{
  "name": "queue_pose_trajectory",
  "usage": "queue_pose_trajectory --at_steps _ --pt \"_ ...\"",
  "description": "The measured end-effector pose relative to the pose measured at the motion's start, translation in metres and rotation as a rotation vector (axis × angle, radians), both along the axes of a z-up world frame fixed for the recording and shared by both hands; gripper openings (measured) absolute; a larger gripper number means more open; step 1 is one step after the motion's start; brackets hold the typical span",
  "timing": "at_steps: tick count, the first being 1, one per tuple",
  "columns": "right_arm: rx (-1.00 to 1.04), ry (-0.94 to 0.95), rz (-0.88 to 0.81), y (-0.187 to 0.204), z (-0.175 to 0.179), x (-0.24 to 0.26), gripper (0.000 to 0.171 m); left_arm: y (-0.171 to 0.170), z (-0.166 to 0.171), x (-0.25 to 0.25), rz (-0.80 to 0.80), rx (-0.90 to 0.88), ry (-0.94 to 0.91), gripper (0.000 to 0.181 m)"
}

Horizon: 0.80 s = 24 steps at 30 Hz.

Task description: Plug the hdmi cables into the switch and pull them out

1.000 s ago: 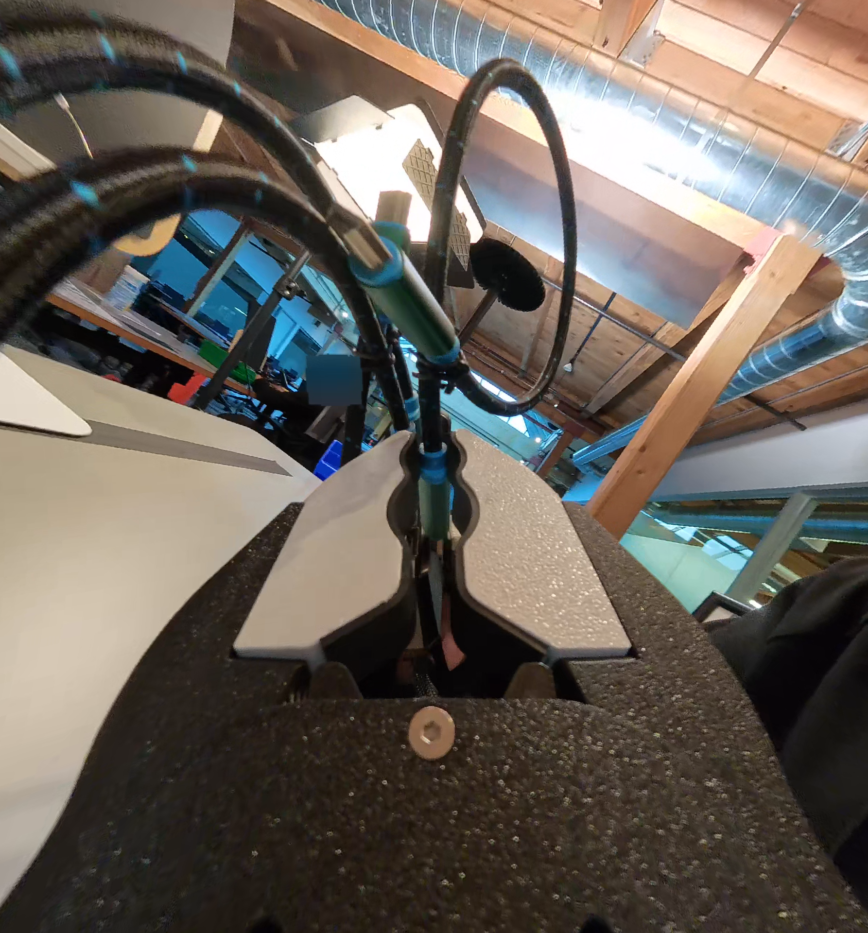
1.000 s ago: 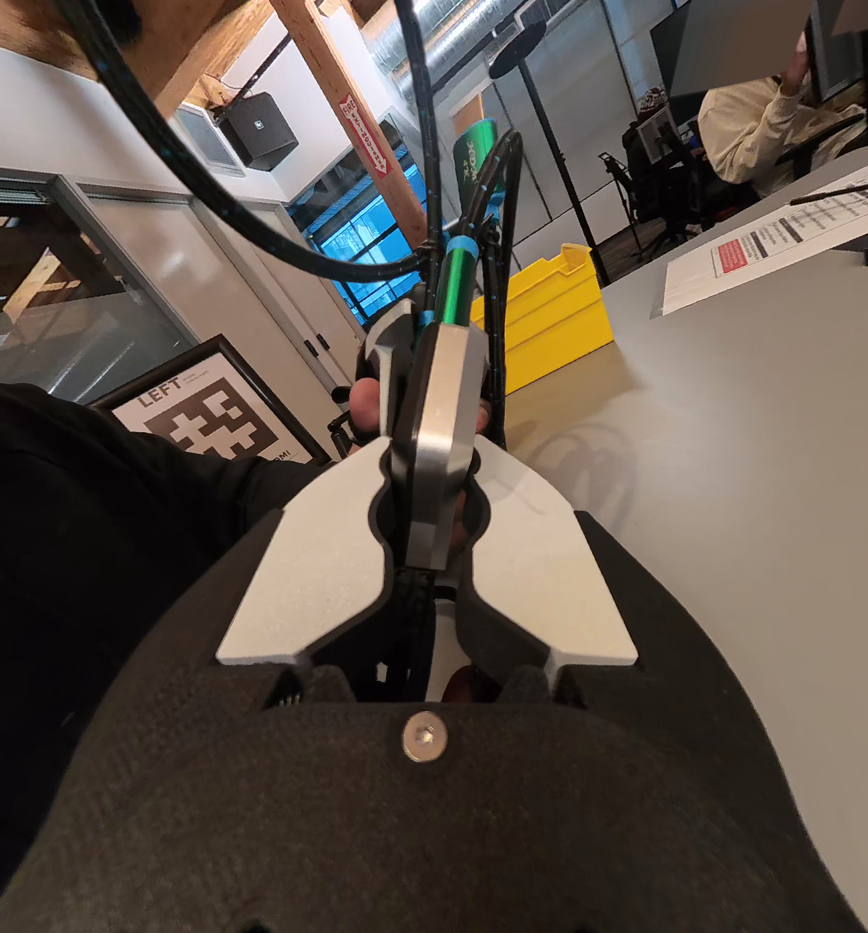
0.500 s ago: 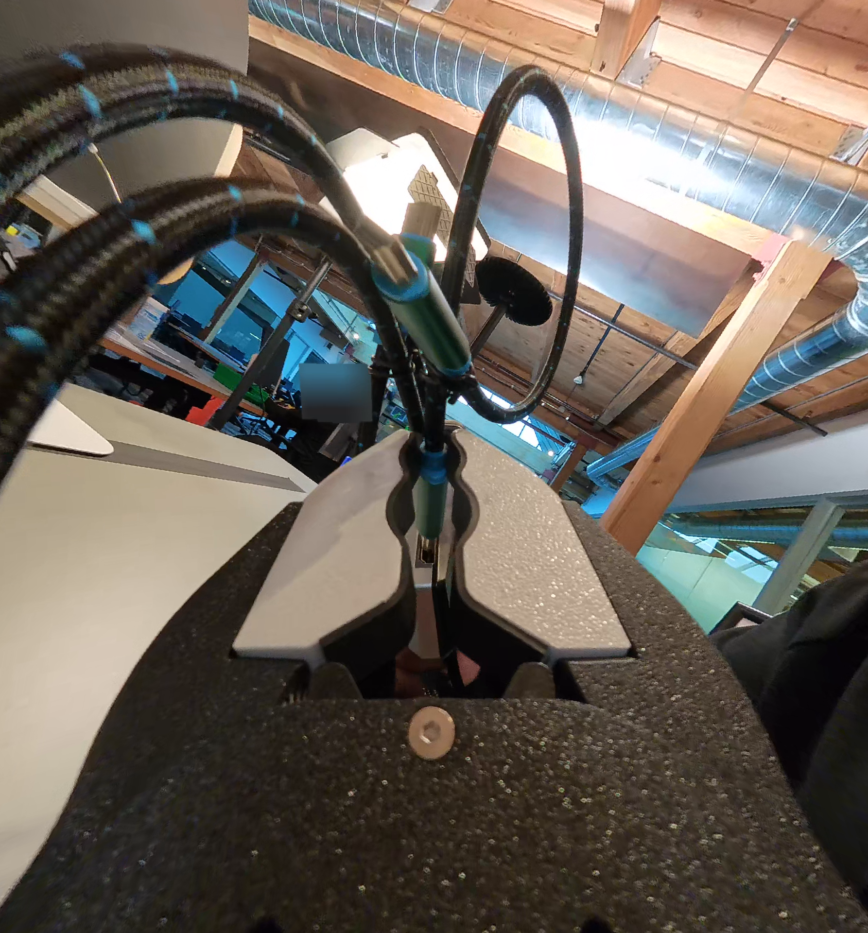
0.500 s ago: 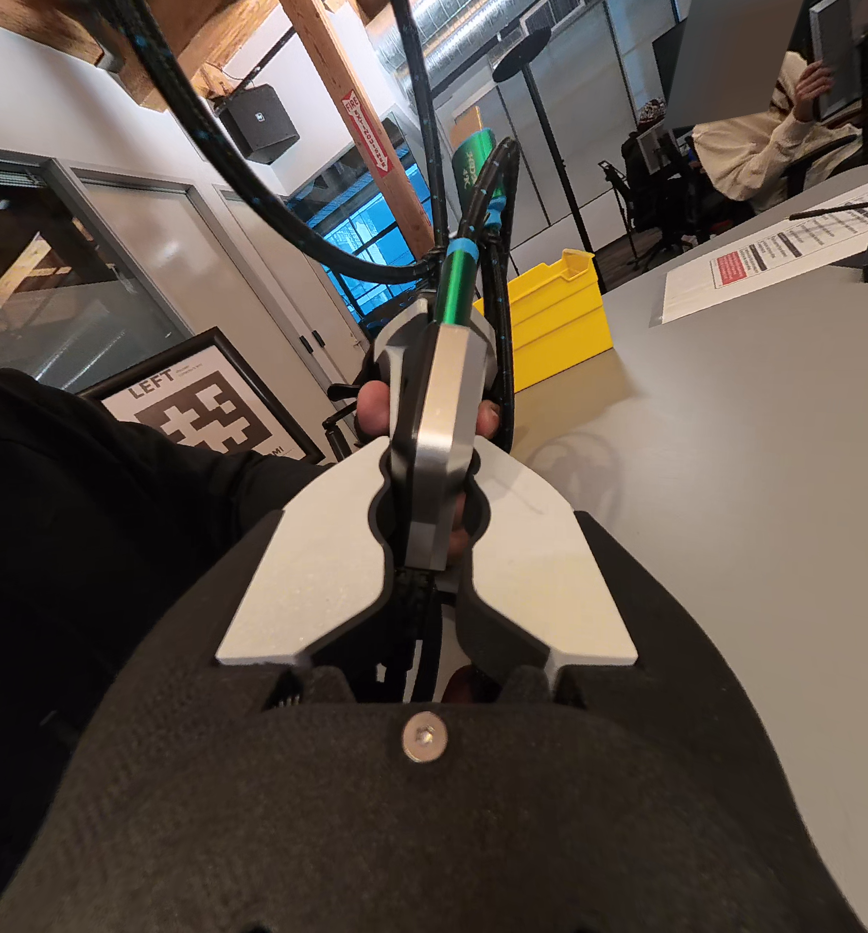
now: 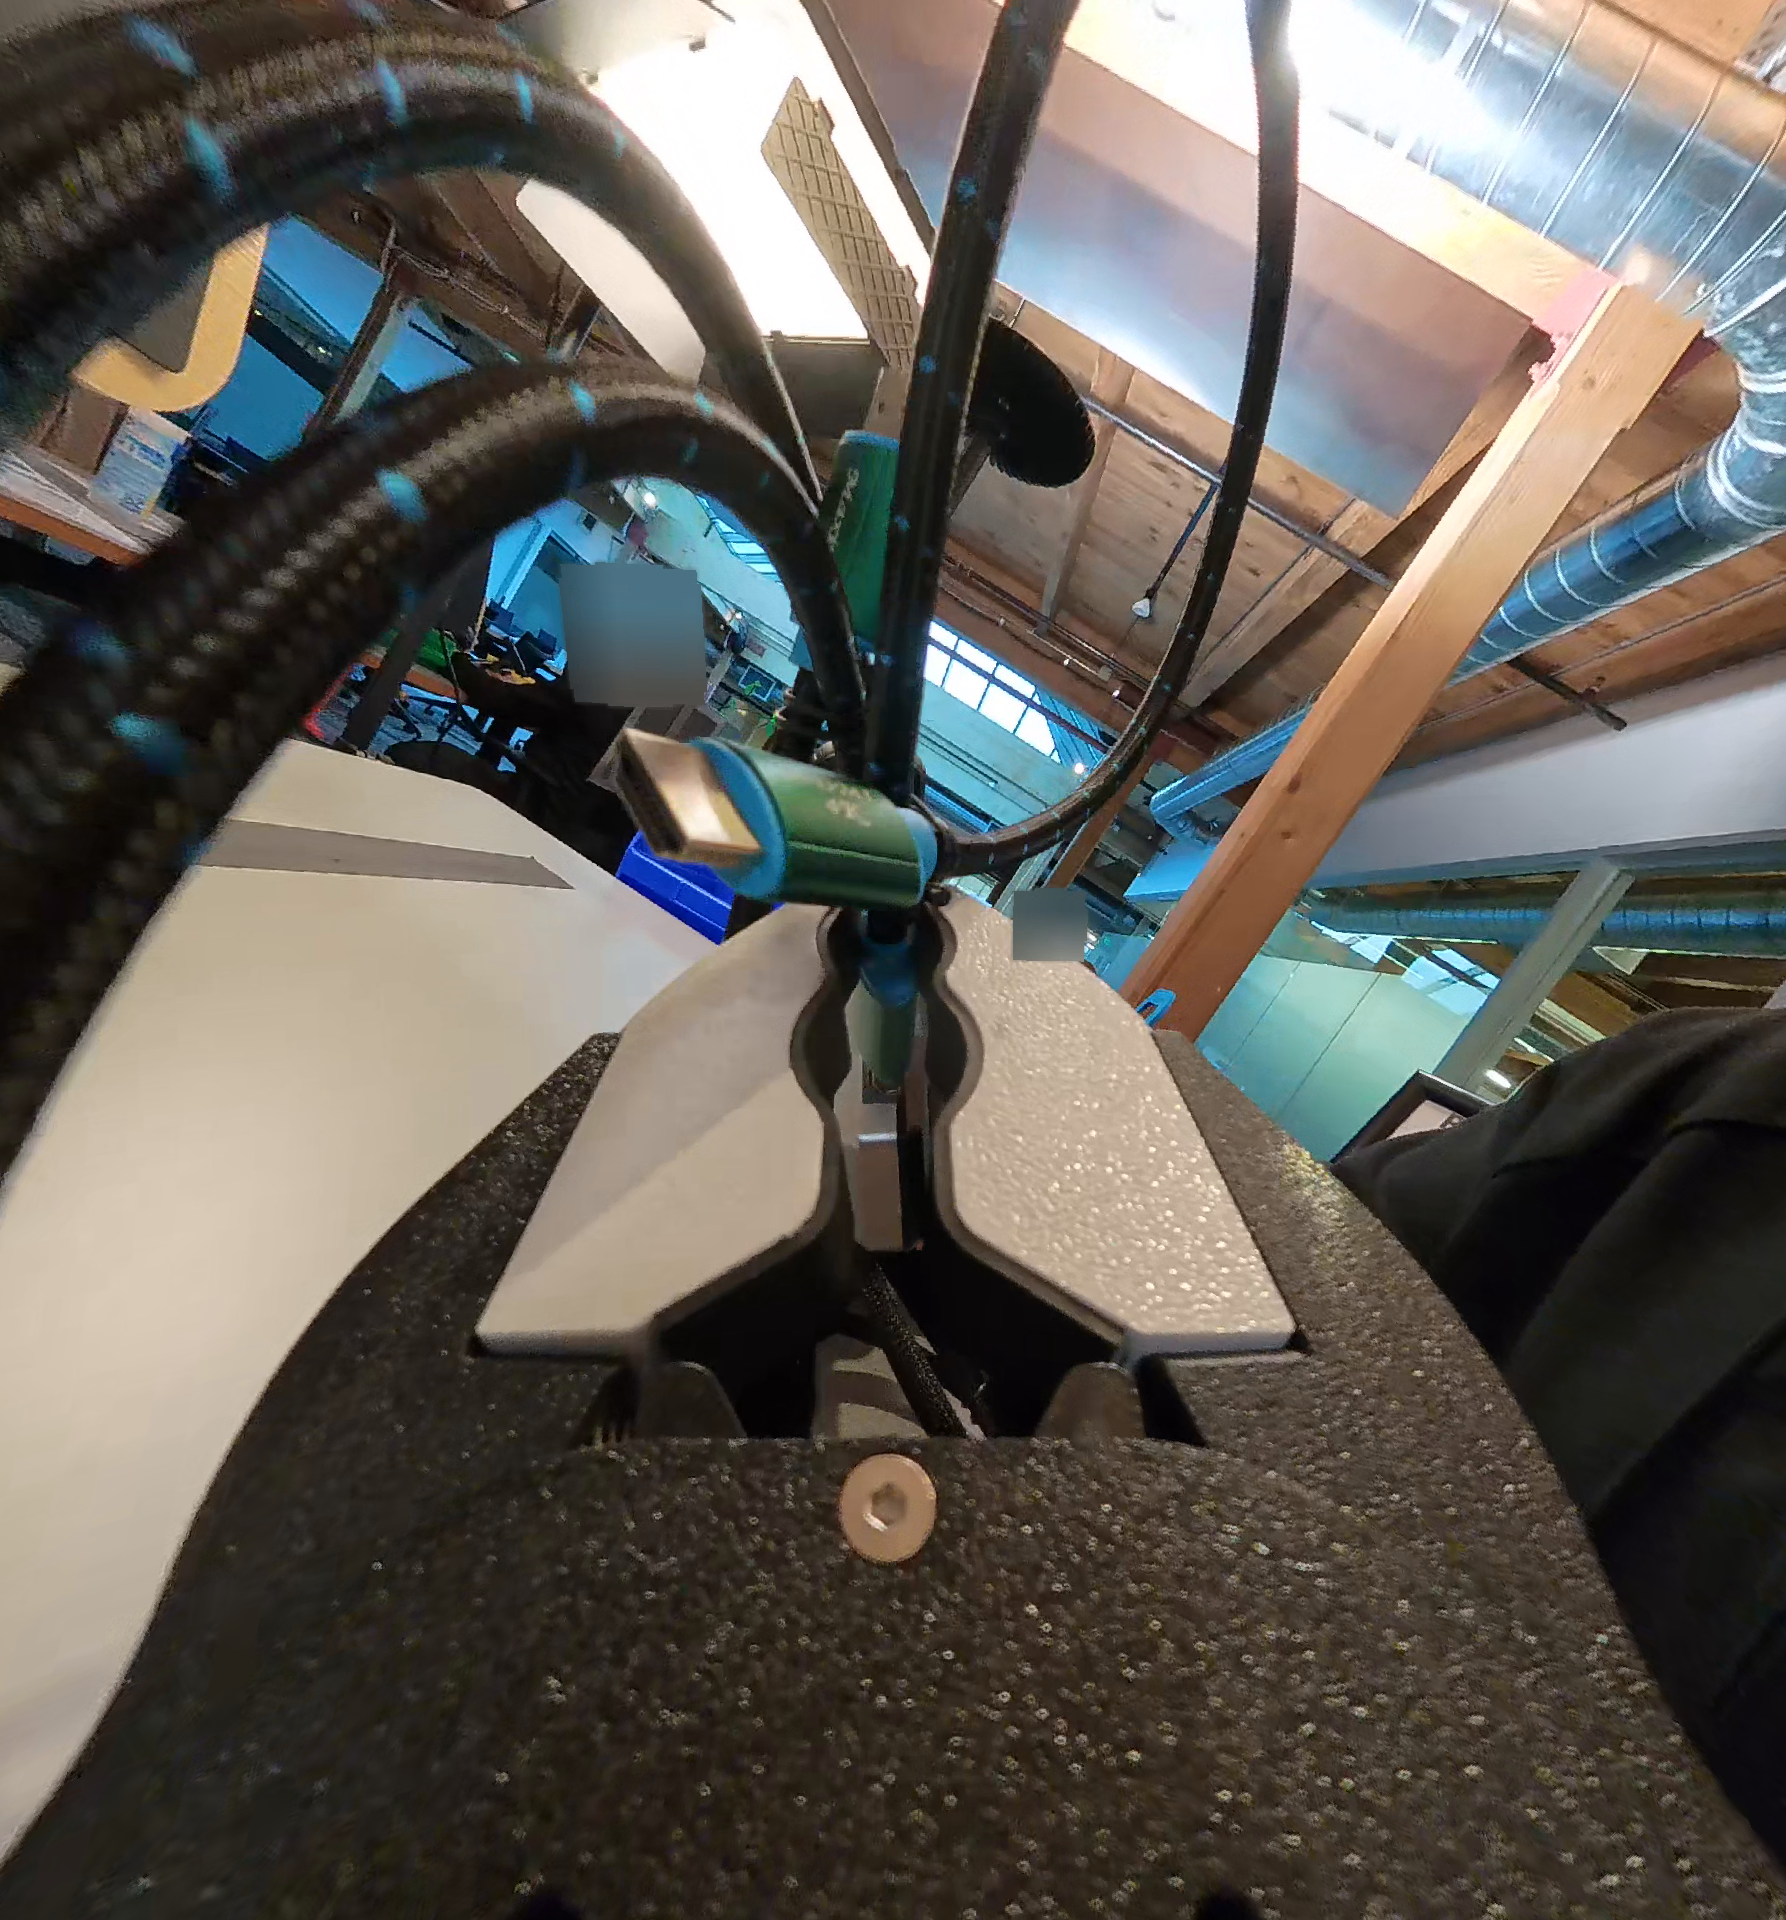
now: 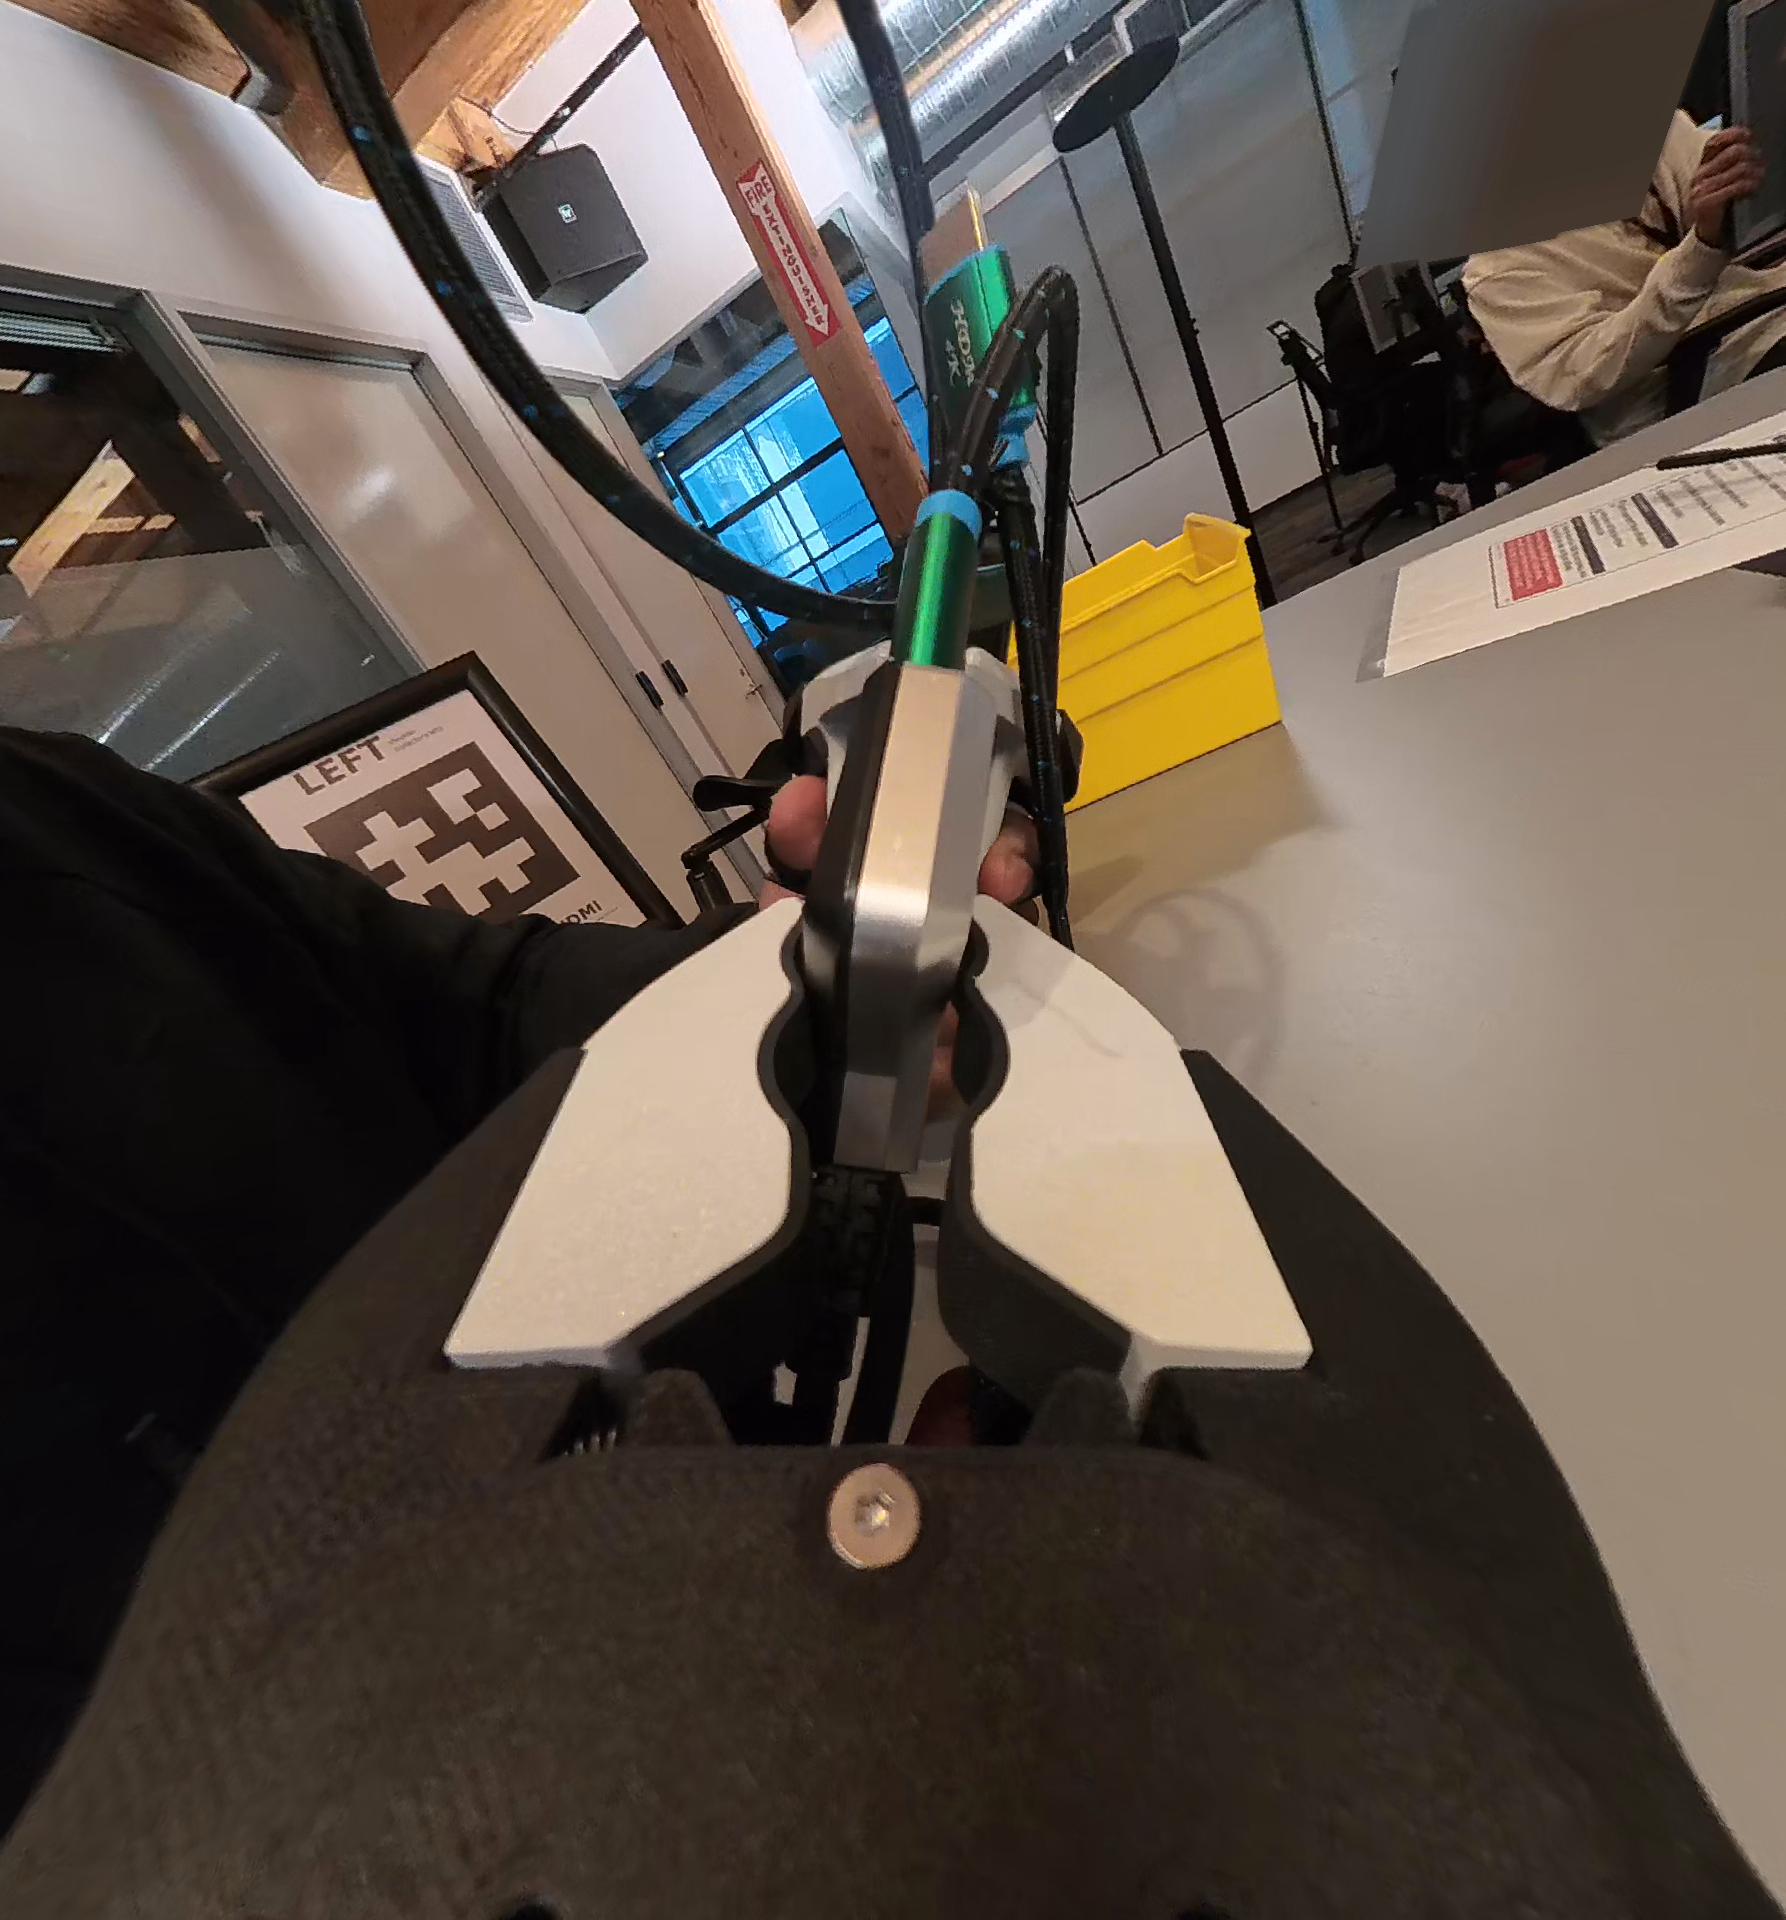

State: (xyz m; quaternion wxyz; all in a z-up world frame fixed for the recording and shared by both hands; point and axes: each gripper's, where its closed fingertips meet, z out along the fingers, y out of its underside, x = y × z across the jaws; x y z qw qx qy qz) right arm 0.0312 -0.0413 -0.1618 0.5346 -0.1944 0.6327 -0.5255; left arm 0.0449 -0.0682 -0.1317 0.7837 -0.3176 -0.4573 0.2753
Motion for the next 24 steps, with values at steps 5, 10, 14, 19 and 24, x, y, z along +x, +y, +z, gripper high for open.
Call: queue_pose_trajectory --at_steps 5,10,14,19,24 --pt "-0.010 0.021 0.017 0.004 -0.001 0.000 0.023 0.005 -0.003 0.001 -0.056 -0.043 -0.033 0.011" --pt "-0.026 0.067 0.046 0.009 -0.001 0.005 0.023 0.017 -0.004 0.003 -0.103 -0.145 -0.075 0.011" --pt "-0.015 0.080 0.030 0.007 -0.002 0.004 0.022 0.015 -0.007 0.003 -0.087 -0.161 -0.107 0.011" --pt "0.015 0.073 -0.023 0.000 -0.002 0.001 0.021 0.009 -0.010 0.000 -0.042 -0.119 -0.100 0.011" --pt "0.033 0.037 -0.058 -0.004 0.002 0.001 0.020 0.005 -0.007 0.000 -0.020 -0.053 -0.069 0.012"
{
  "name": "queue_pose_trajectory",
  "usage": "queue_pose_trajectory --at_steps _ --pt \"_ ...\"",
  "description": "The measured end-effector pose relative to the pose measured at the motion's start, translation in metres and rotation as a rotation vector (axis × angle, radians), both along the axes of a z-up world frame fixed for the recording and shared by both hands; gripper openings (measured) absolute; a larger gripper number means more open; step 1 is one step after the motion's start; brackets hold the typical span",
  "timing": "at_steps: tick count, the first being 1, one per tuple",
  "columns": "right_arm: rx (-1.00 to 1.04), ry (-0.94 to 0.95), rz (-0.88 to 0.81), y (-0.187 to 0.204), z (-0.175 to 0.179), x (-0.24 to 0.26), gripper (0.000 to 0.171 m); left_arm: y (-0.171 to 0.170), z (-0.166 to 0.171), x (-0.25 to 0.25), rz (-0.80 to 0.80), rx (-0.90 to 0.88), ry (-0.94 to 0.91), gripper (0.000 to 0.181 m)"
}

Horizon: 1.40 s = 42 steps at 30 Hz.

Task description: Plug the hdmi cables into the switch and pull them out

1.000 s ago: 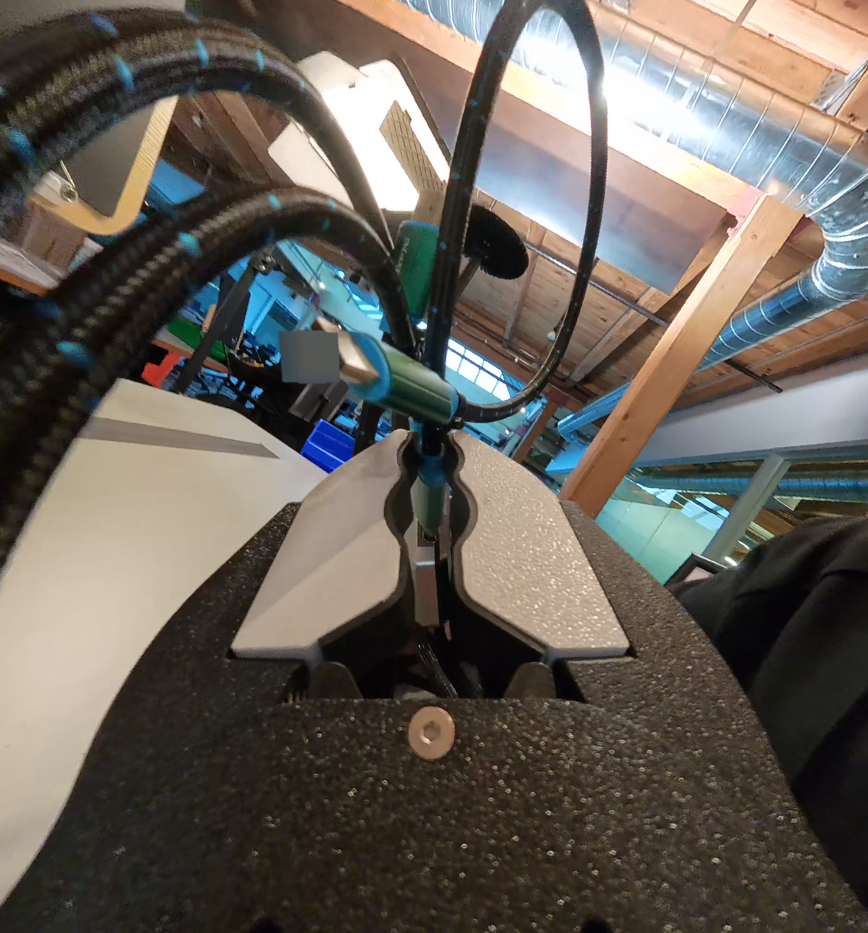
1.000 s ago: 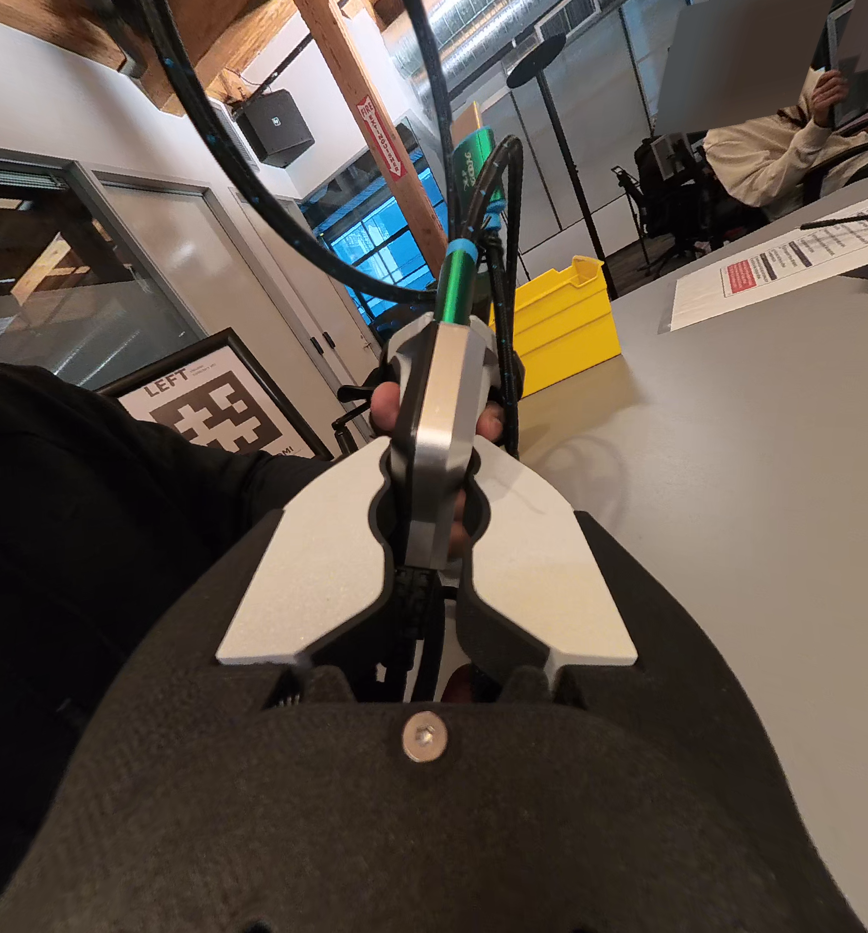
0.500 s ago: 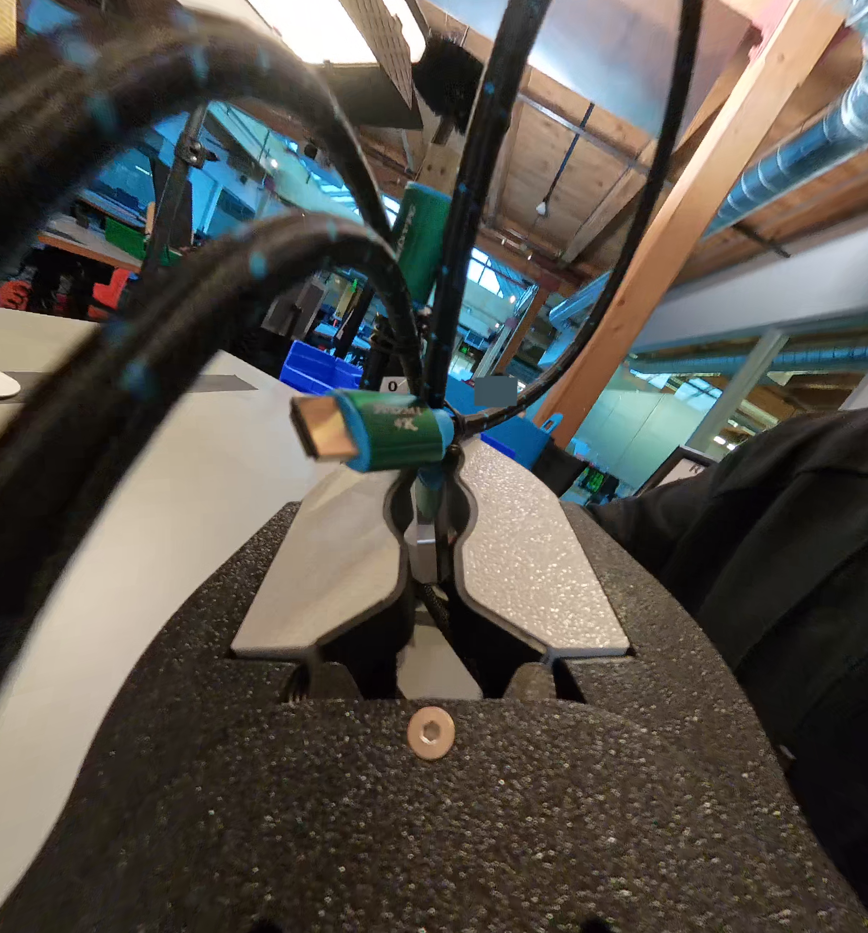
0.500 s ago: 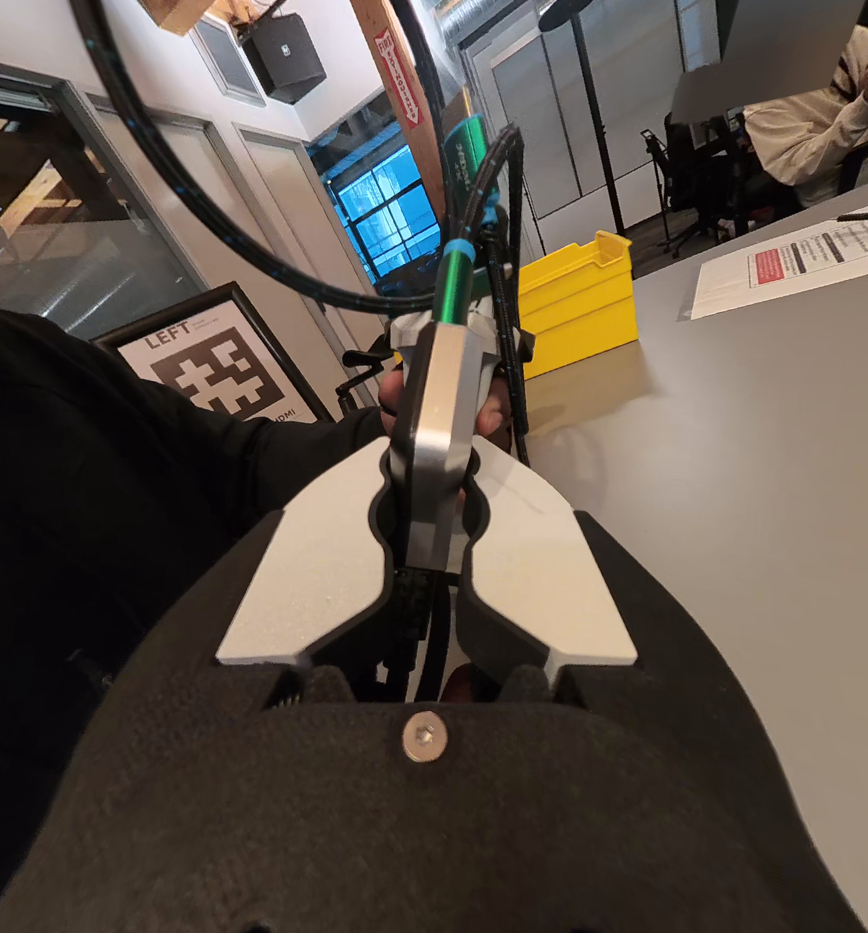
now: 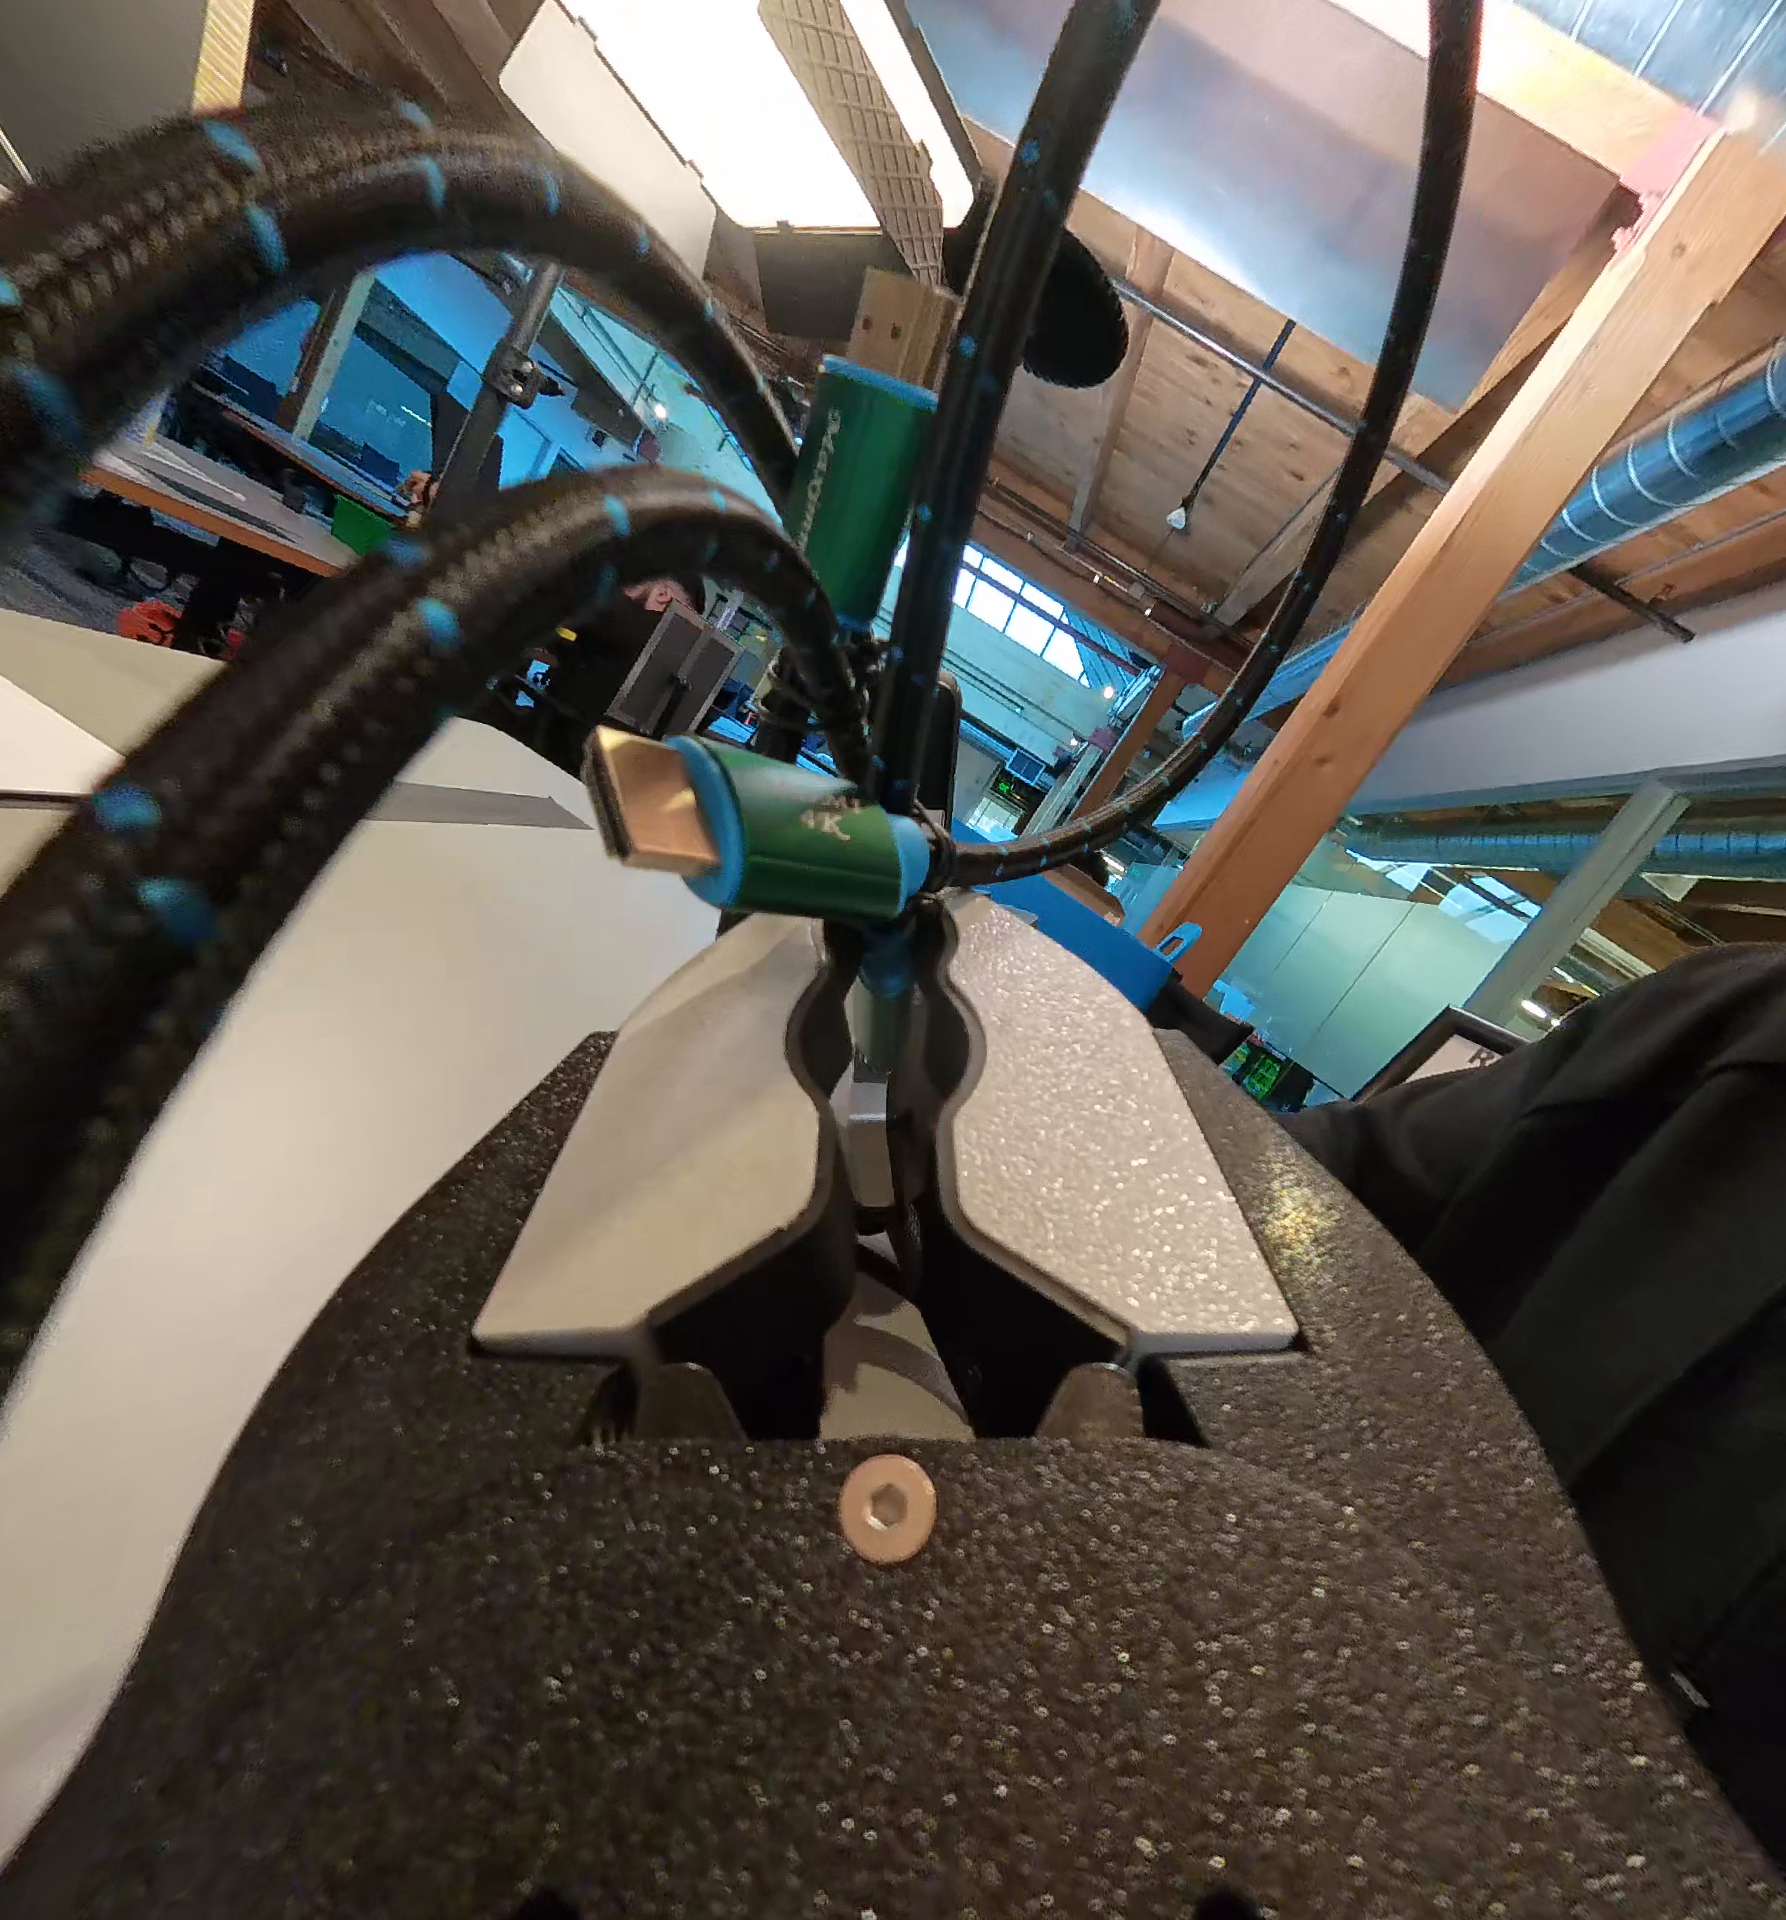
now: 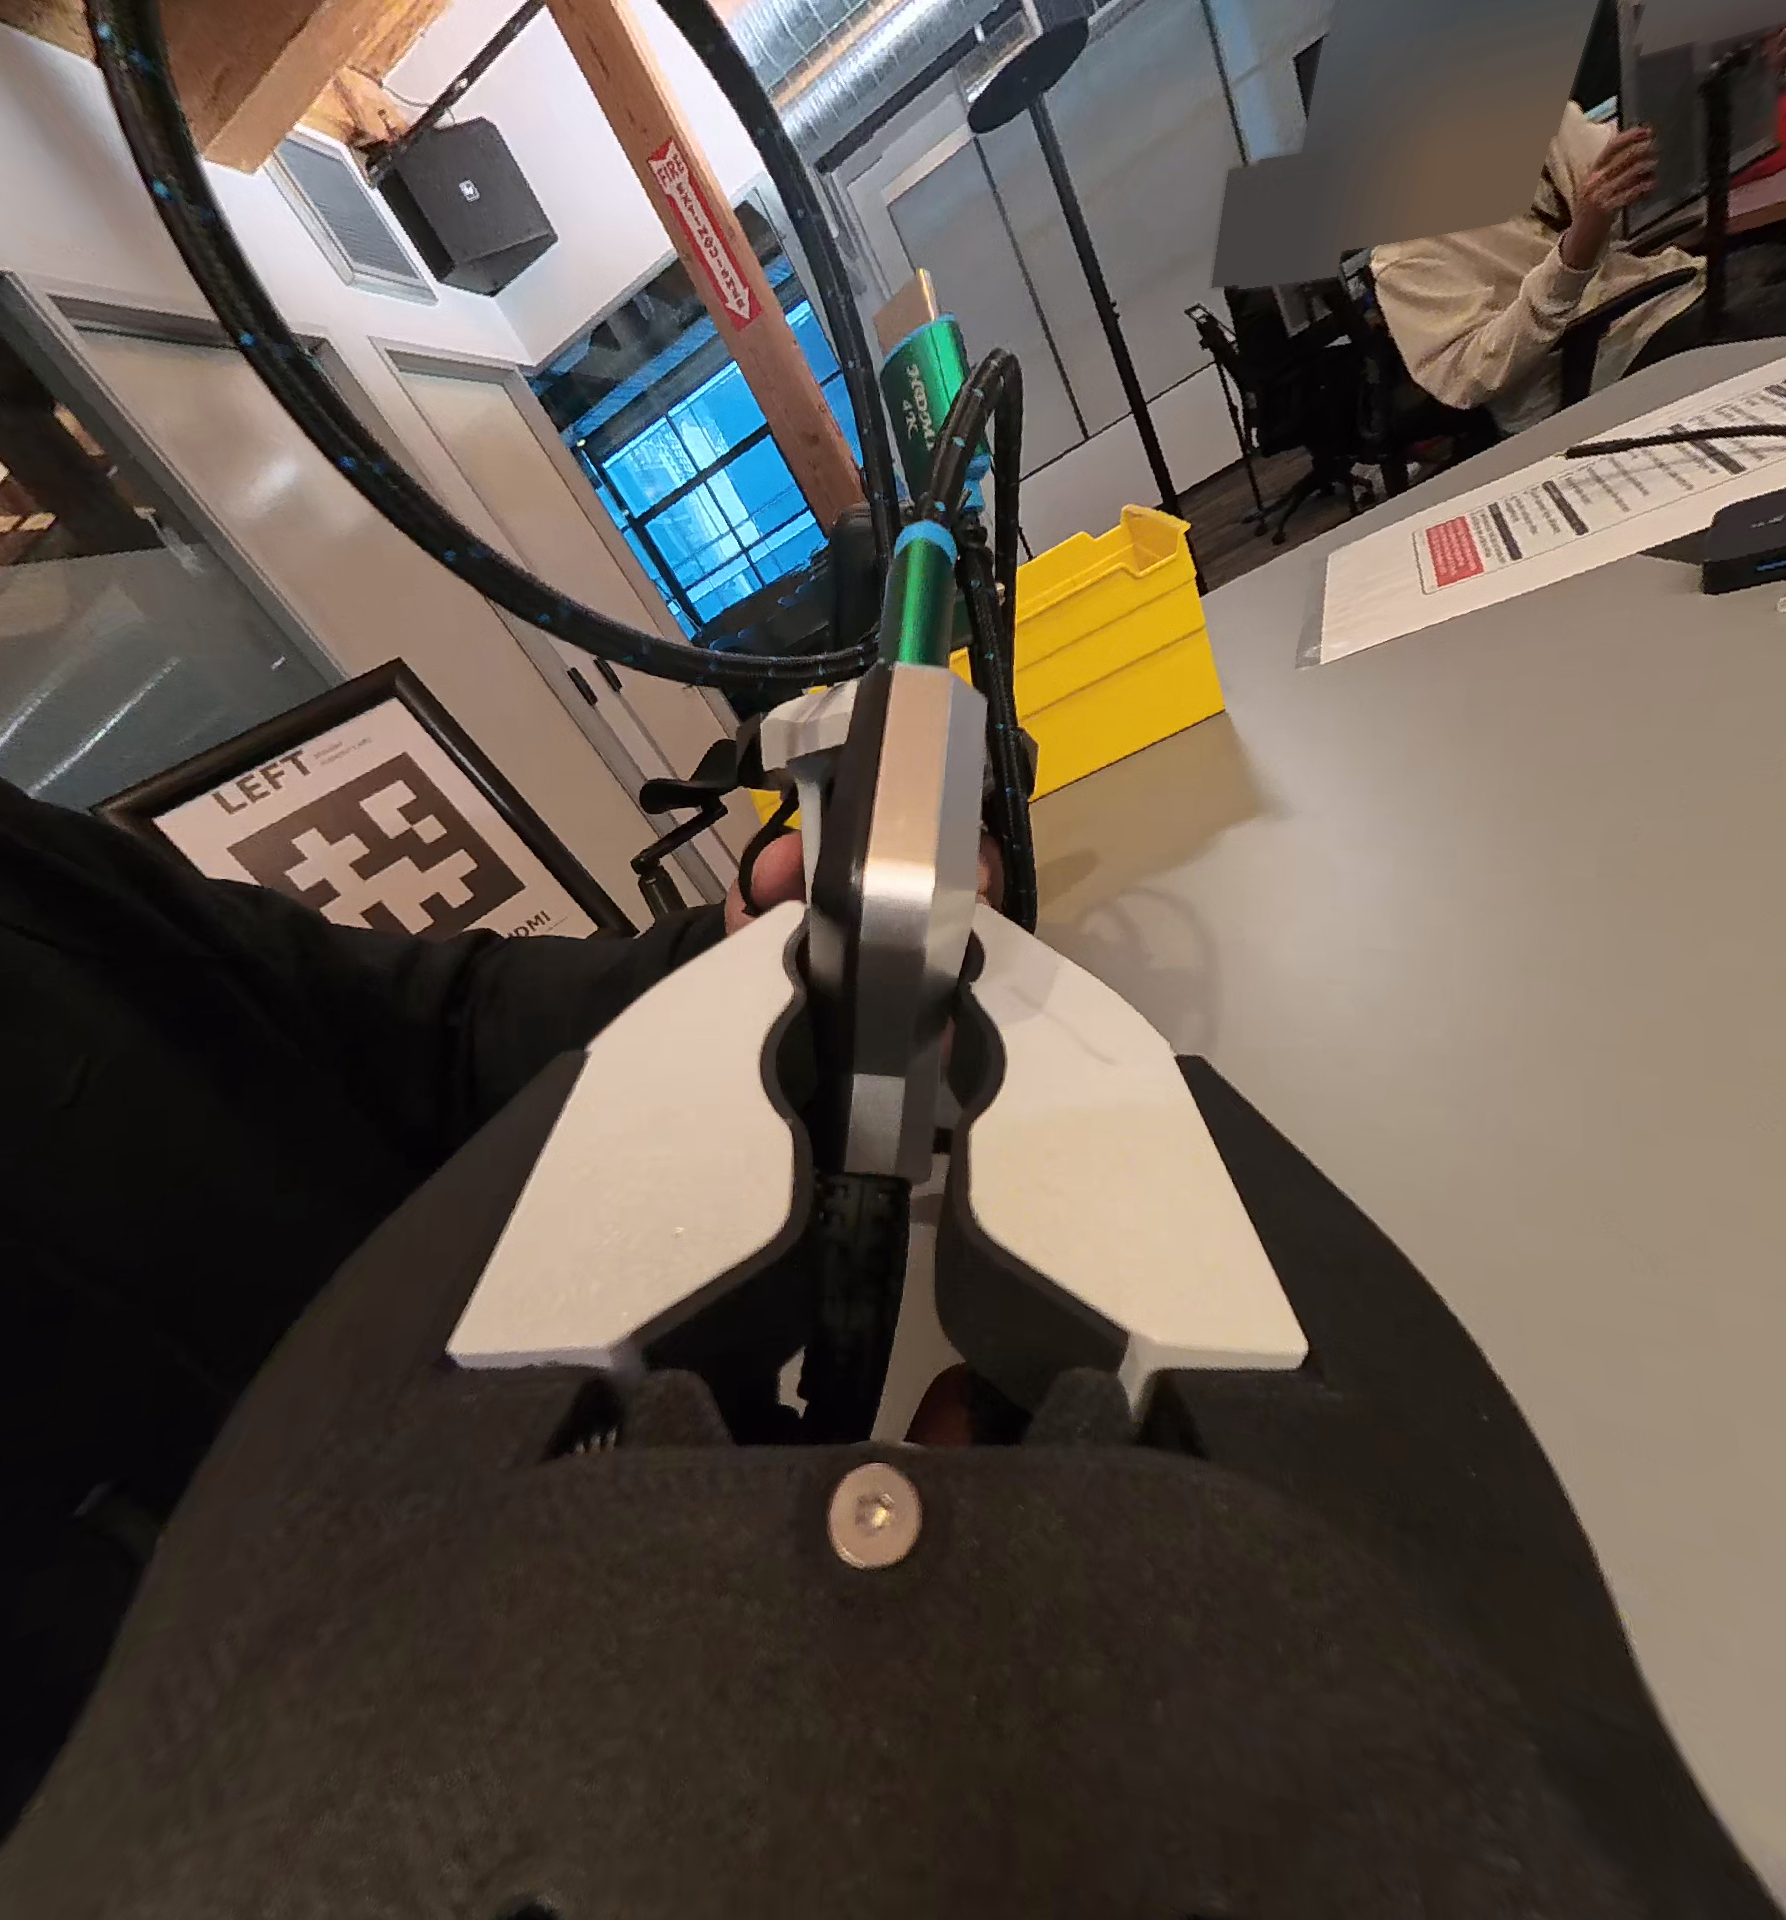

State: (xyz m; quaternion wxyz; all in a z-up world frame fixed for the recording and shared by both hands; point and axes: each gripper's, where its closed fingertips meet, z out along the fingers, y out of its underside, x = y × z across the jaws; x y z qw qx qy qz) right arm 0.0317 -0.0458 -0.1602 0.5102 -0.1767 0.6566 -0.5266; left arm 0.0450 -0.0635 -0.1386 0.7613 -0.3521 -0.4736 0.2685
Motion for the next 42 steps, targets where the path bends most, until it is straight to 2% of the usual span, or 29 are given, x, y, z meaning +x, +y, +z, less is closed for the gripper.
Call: queue_pose_trajectory --at_steps 14,19,23,26,36,42 --pt "0.035 0.004 -0.013 0.001 0.001 -0.003 0.021 0.000 -0.001 -0.002 -0.024 0.070 -0.030 0.011" --pt "-0.045 0.028 -0.036 -0.001 0.011 0.000 0.022 -0.006 0.012 0.003 -0.012 0.101 0.032 0.012" --pt "-0.028 -0.006 -0.034 -0.001 0.010 0.000 0.022 -0.004 0.013 0.001 0.010 0.076 0.020 0.016" --pt "-0.015 -0.009 -0.020 -0.001 0.011 0.001 0.022 -0.004 0.010 0.001 0.020 0.046 -0.002 0.011" --pt "0.026 0.078 0.007 0.001 0.008 0.007 0.021 0.005 -0.003 0.007 -0.024 -0.176 -0.189 0.012" --pt "0.051 0.072 0.008 -0.002 0.003 0.005 0.020 0.004 -0.011 0.006 -0.045 -0.145 -0.226 0.012"
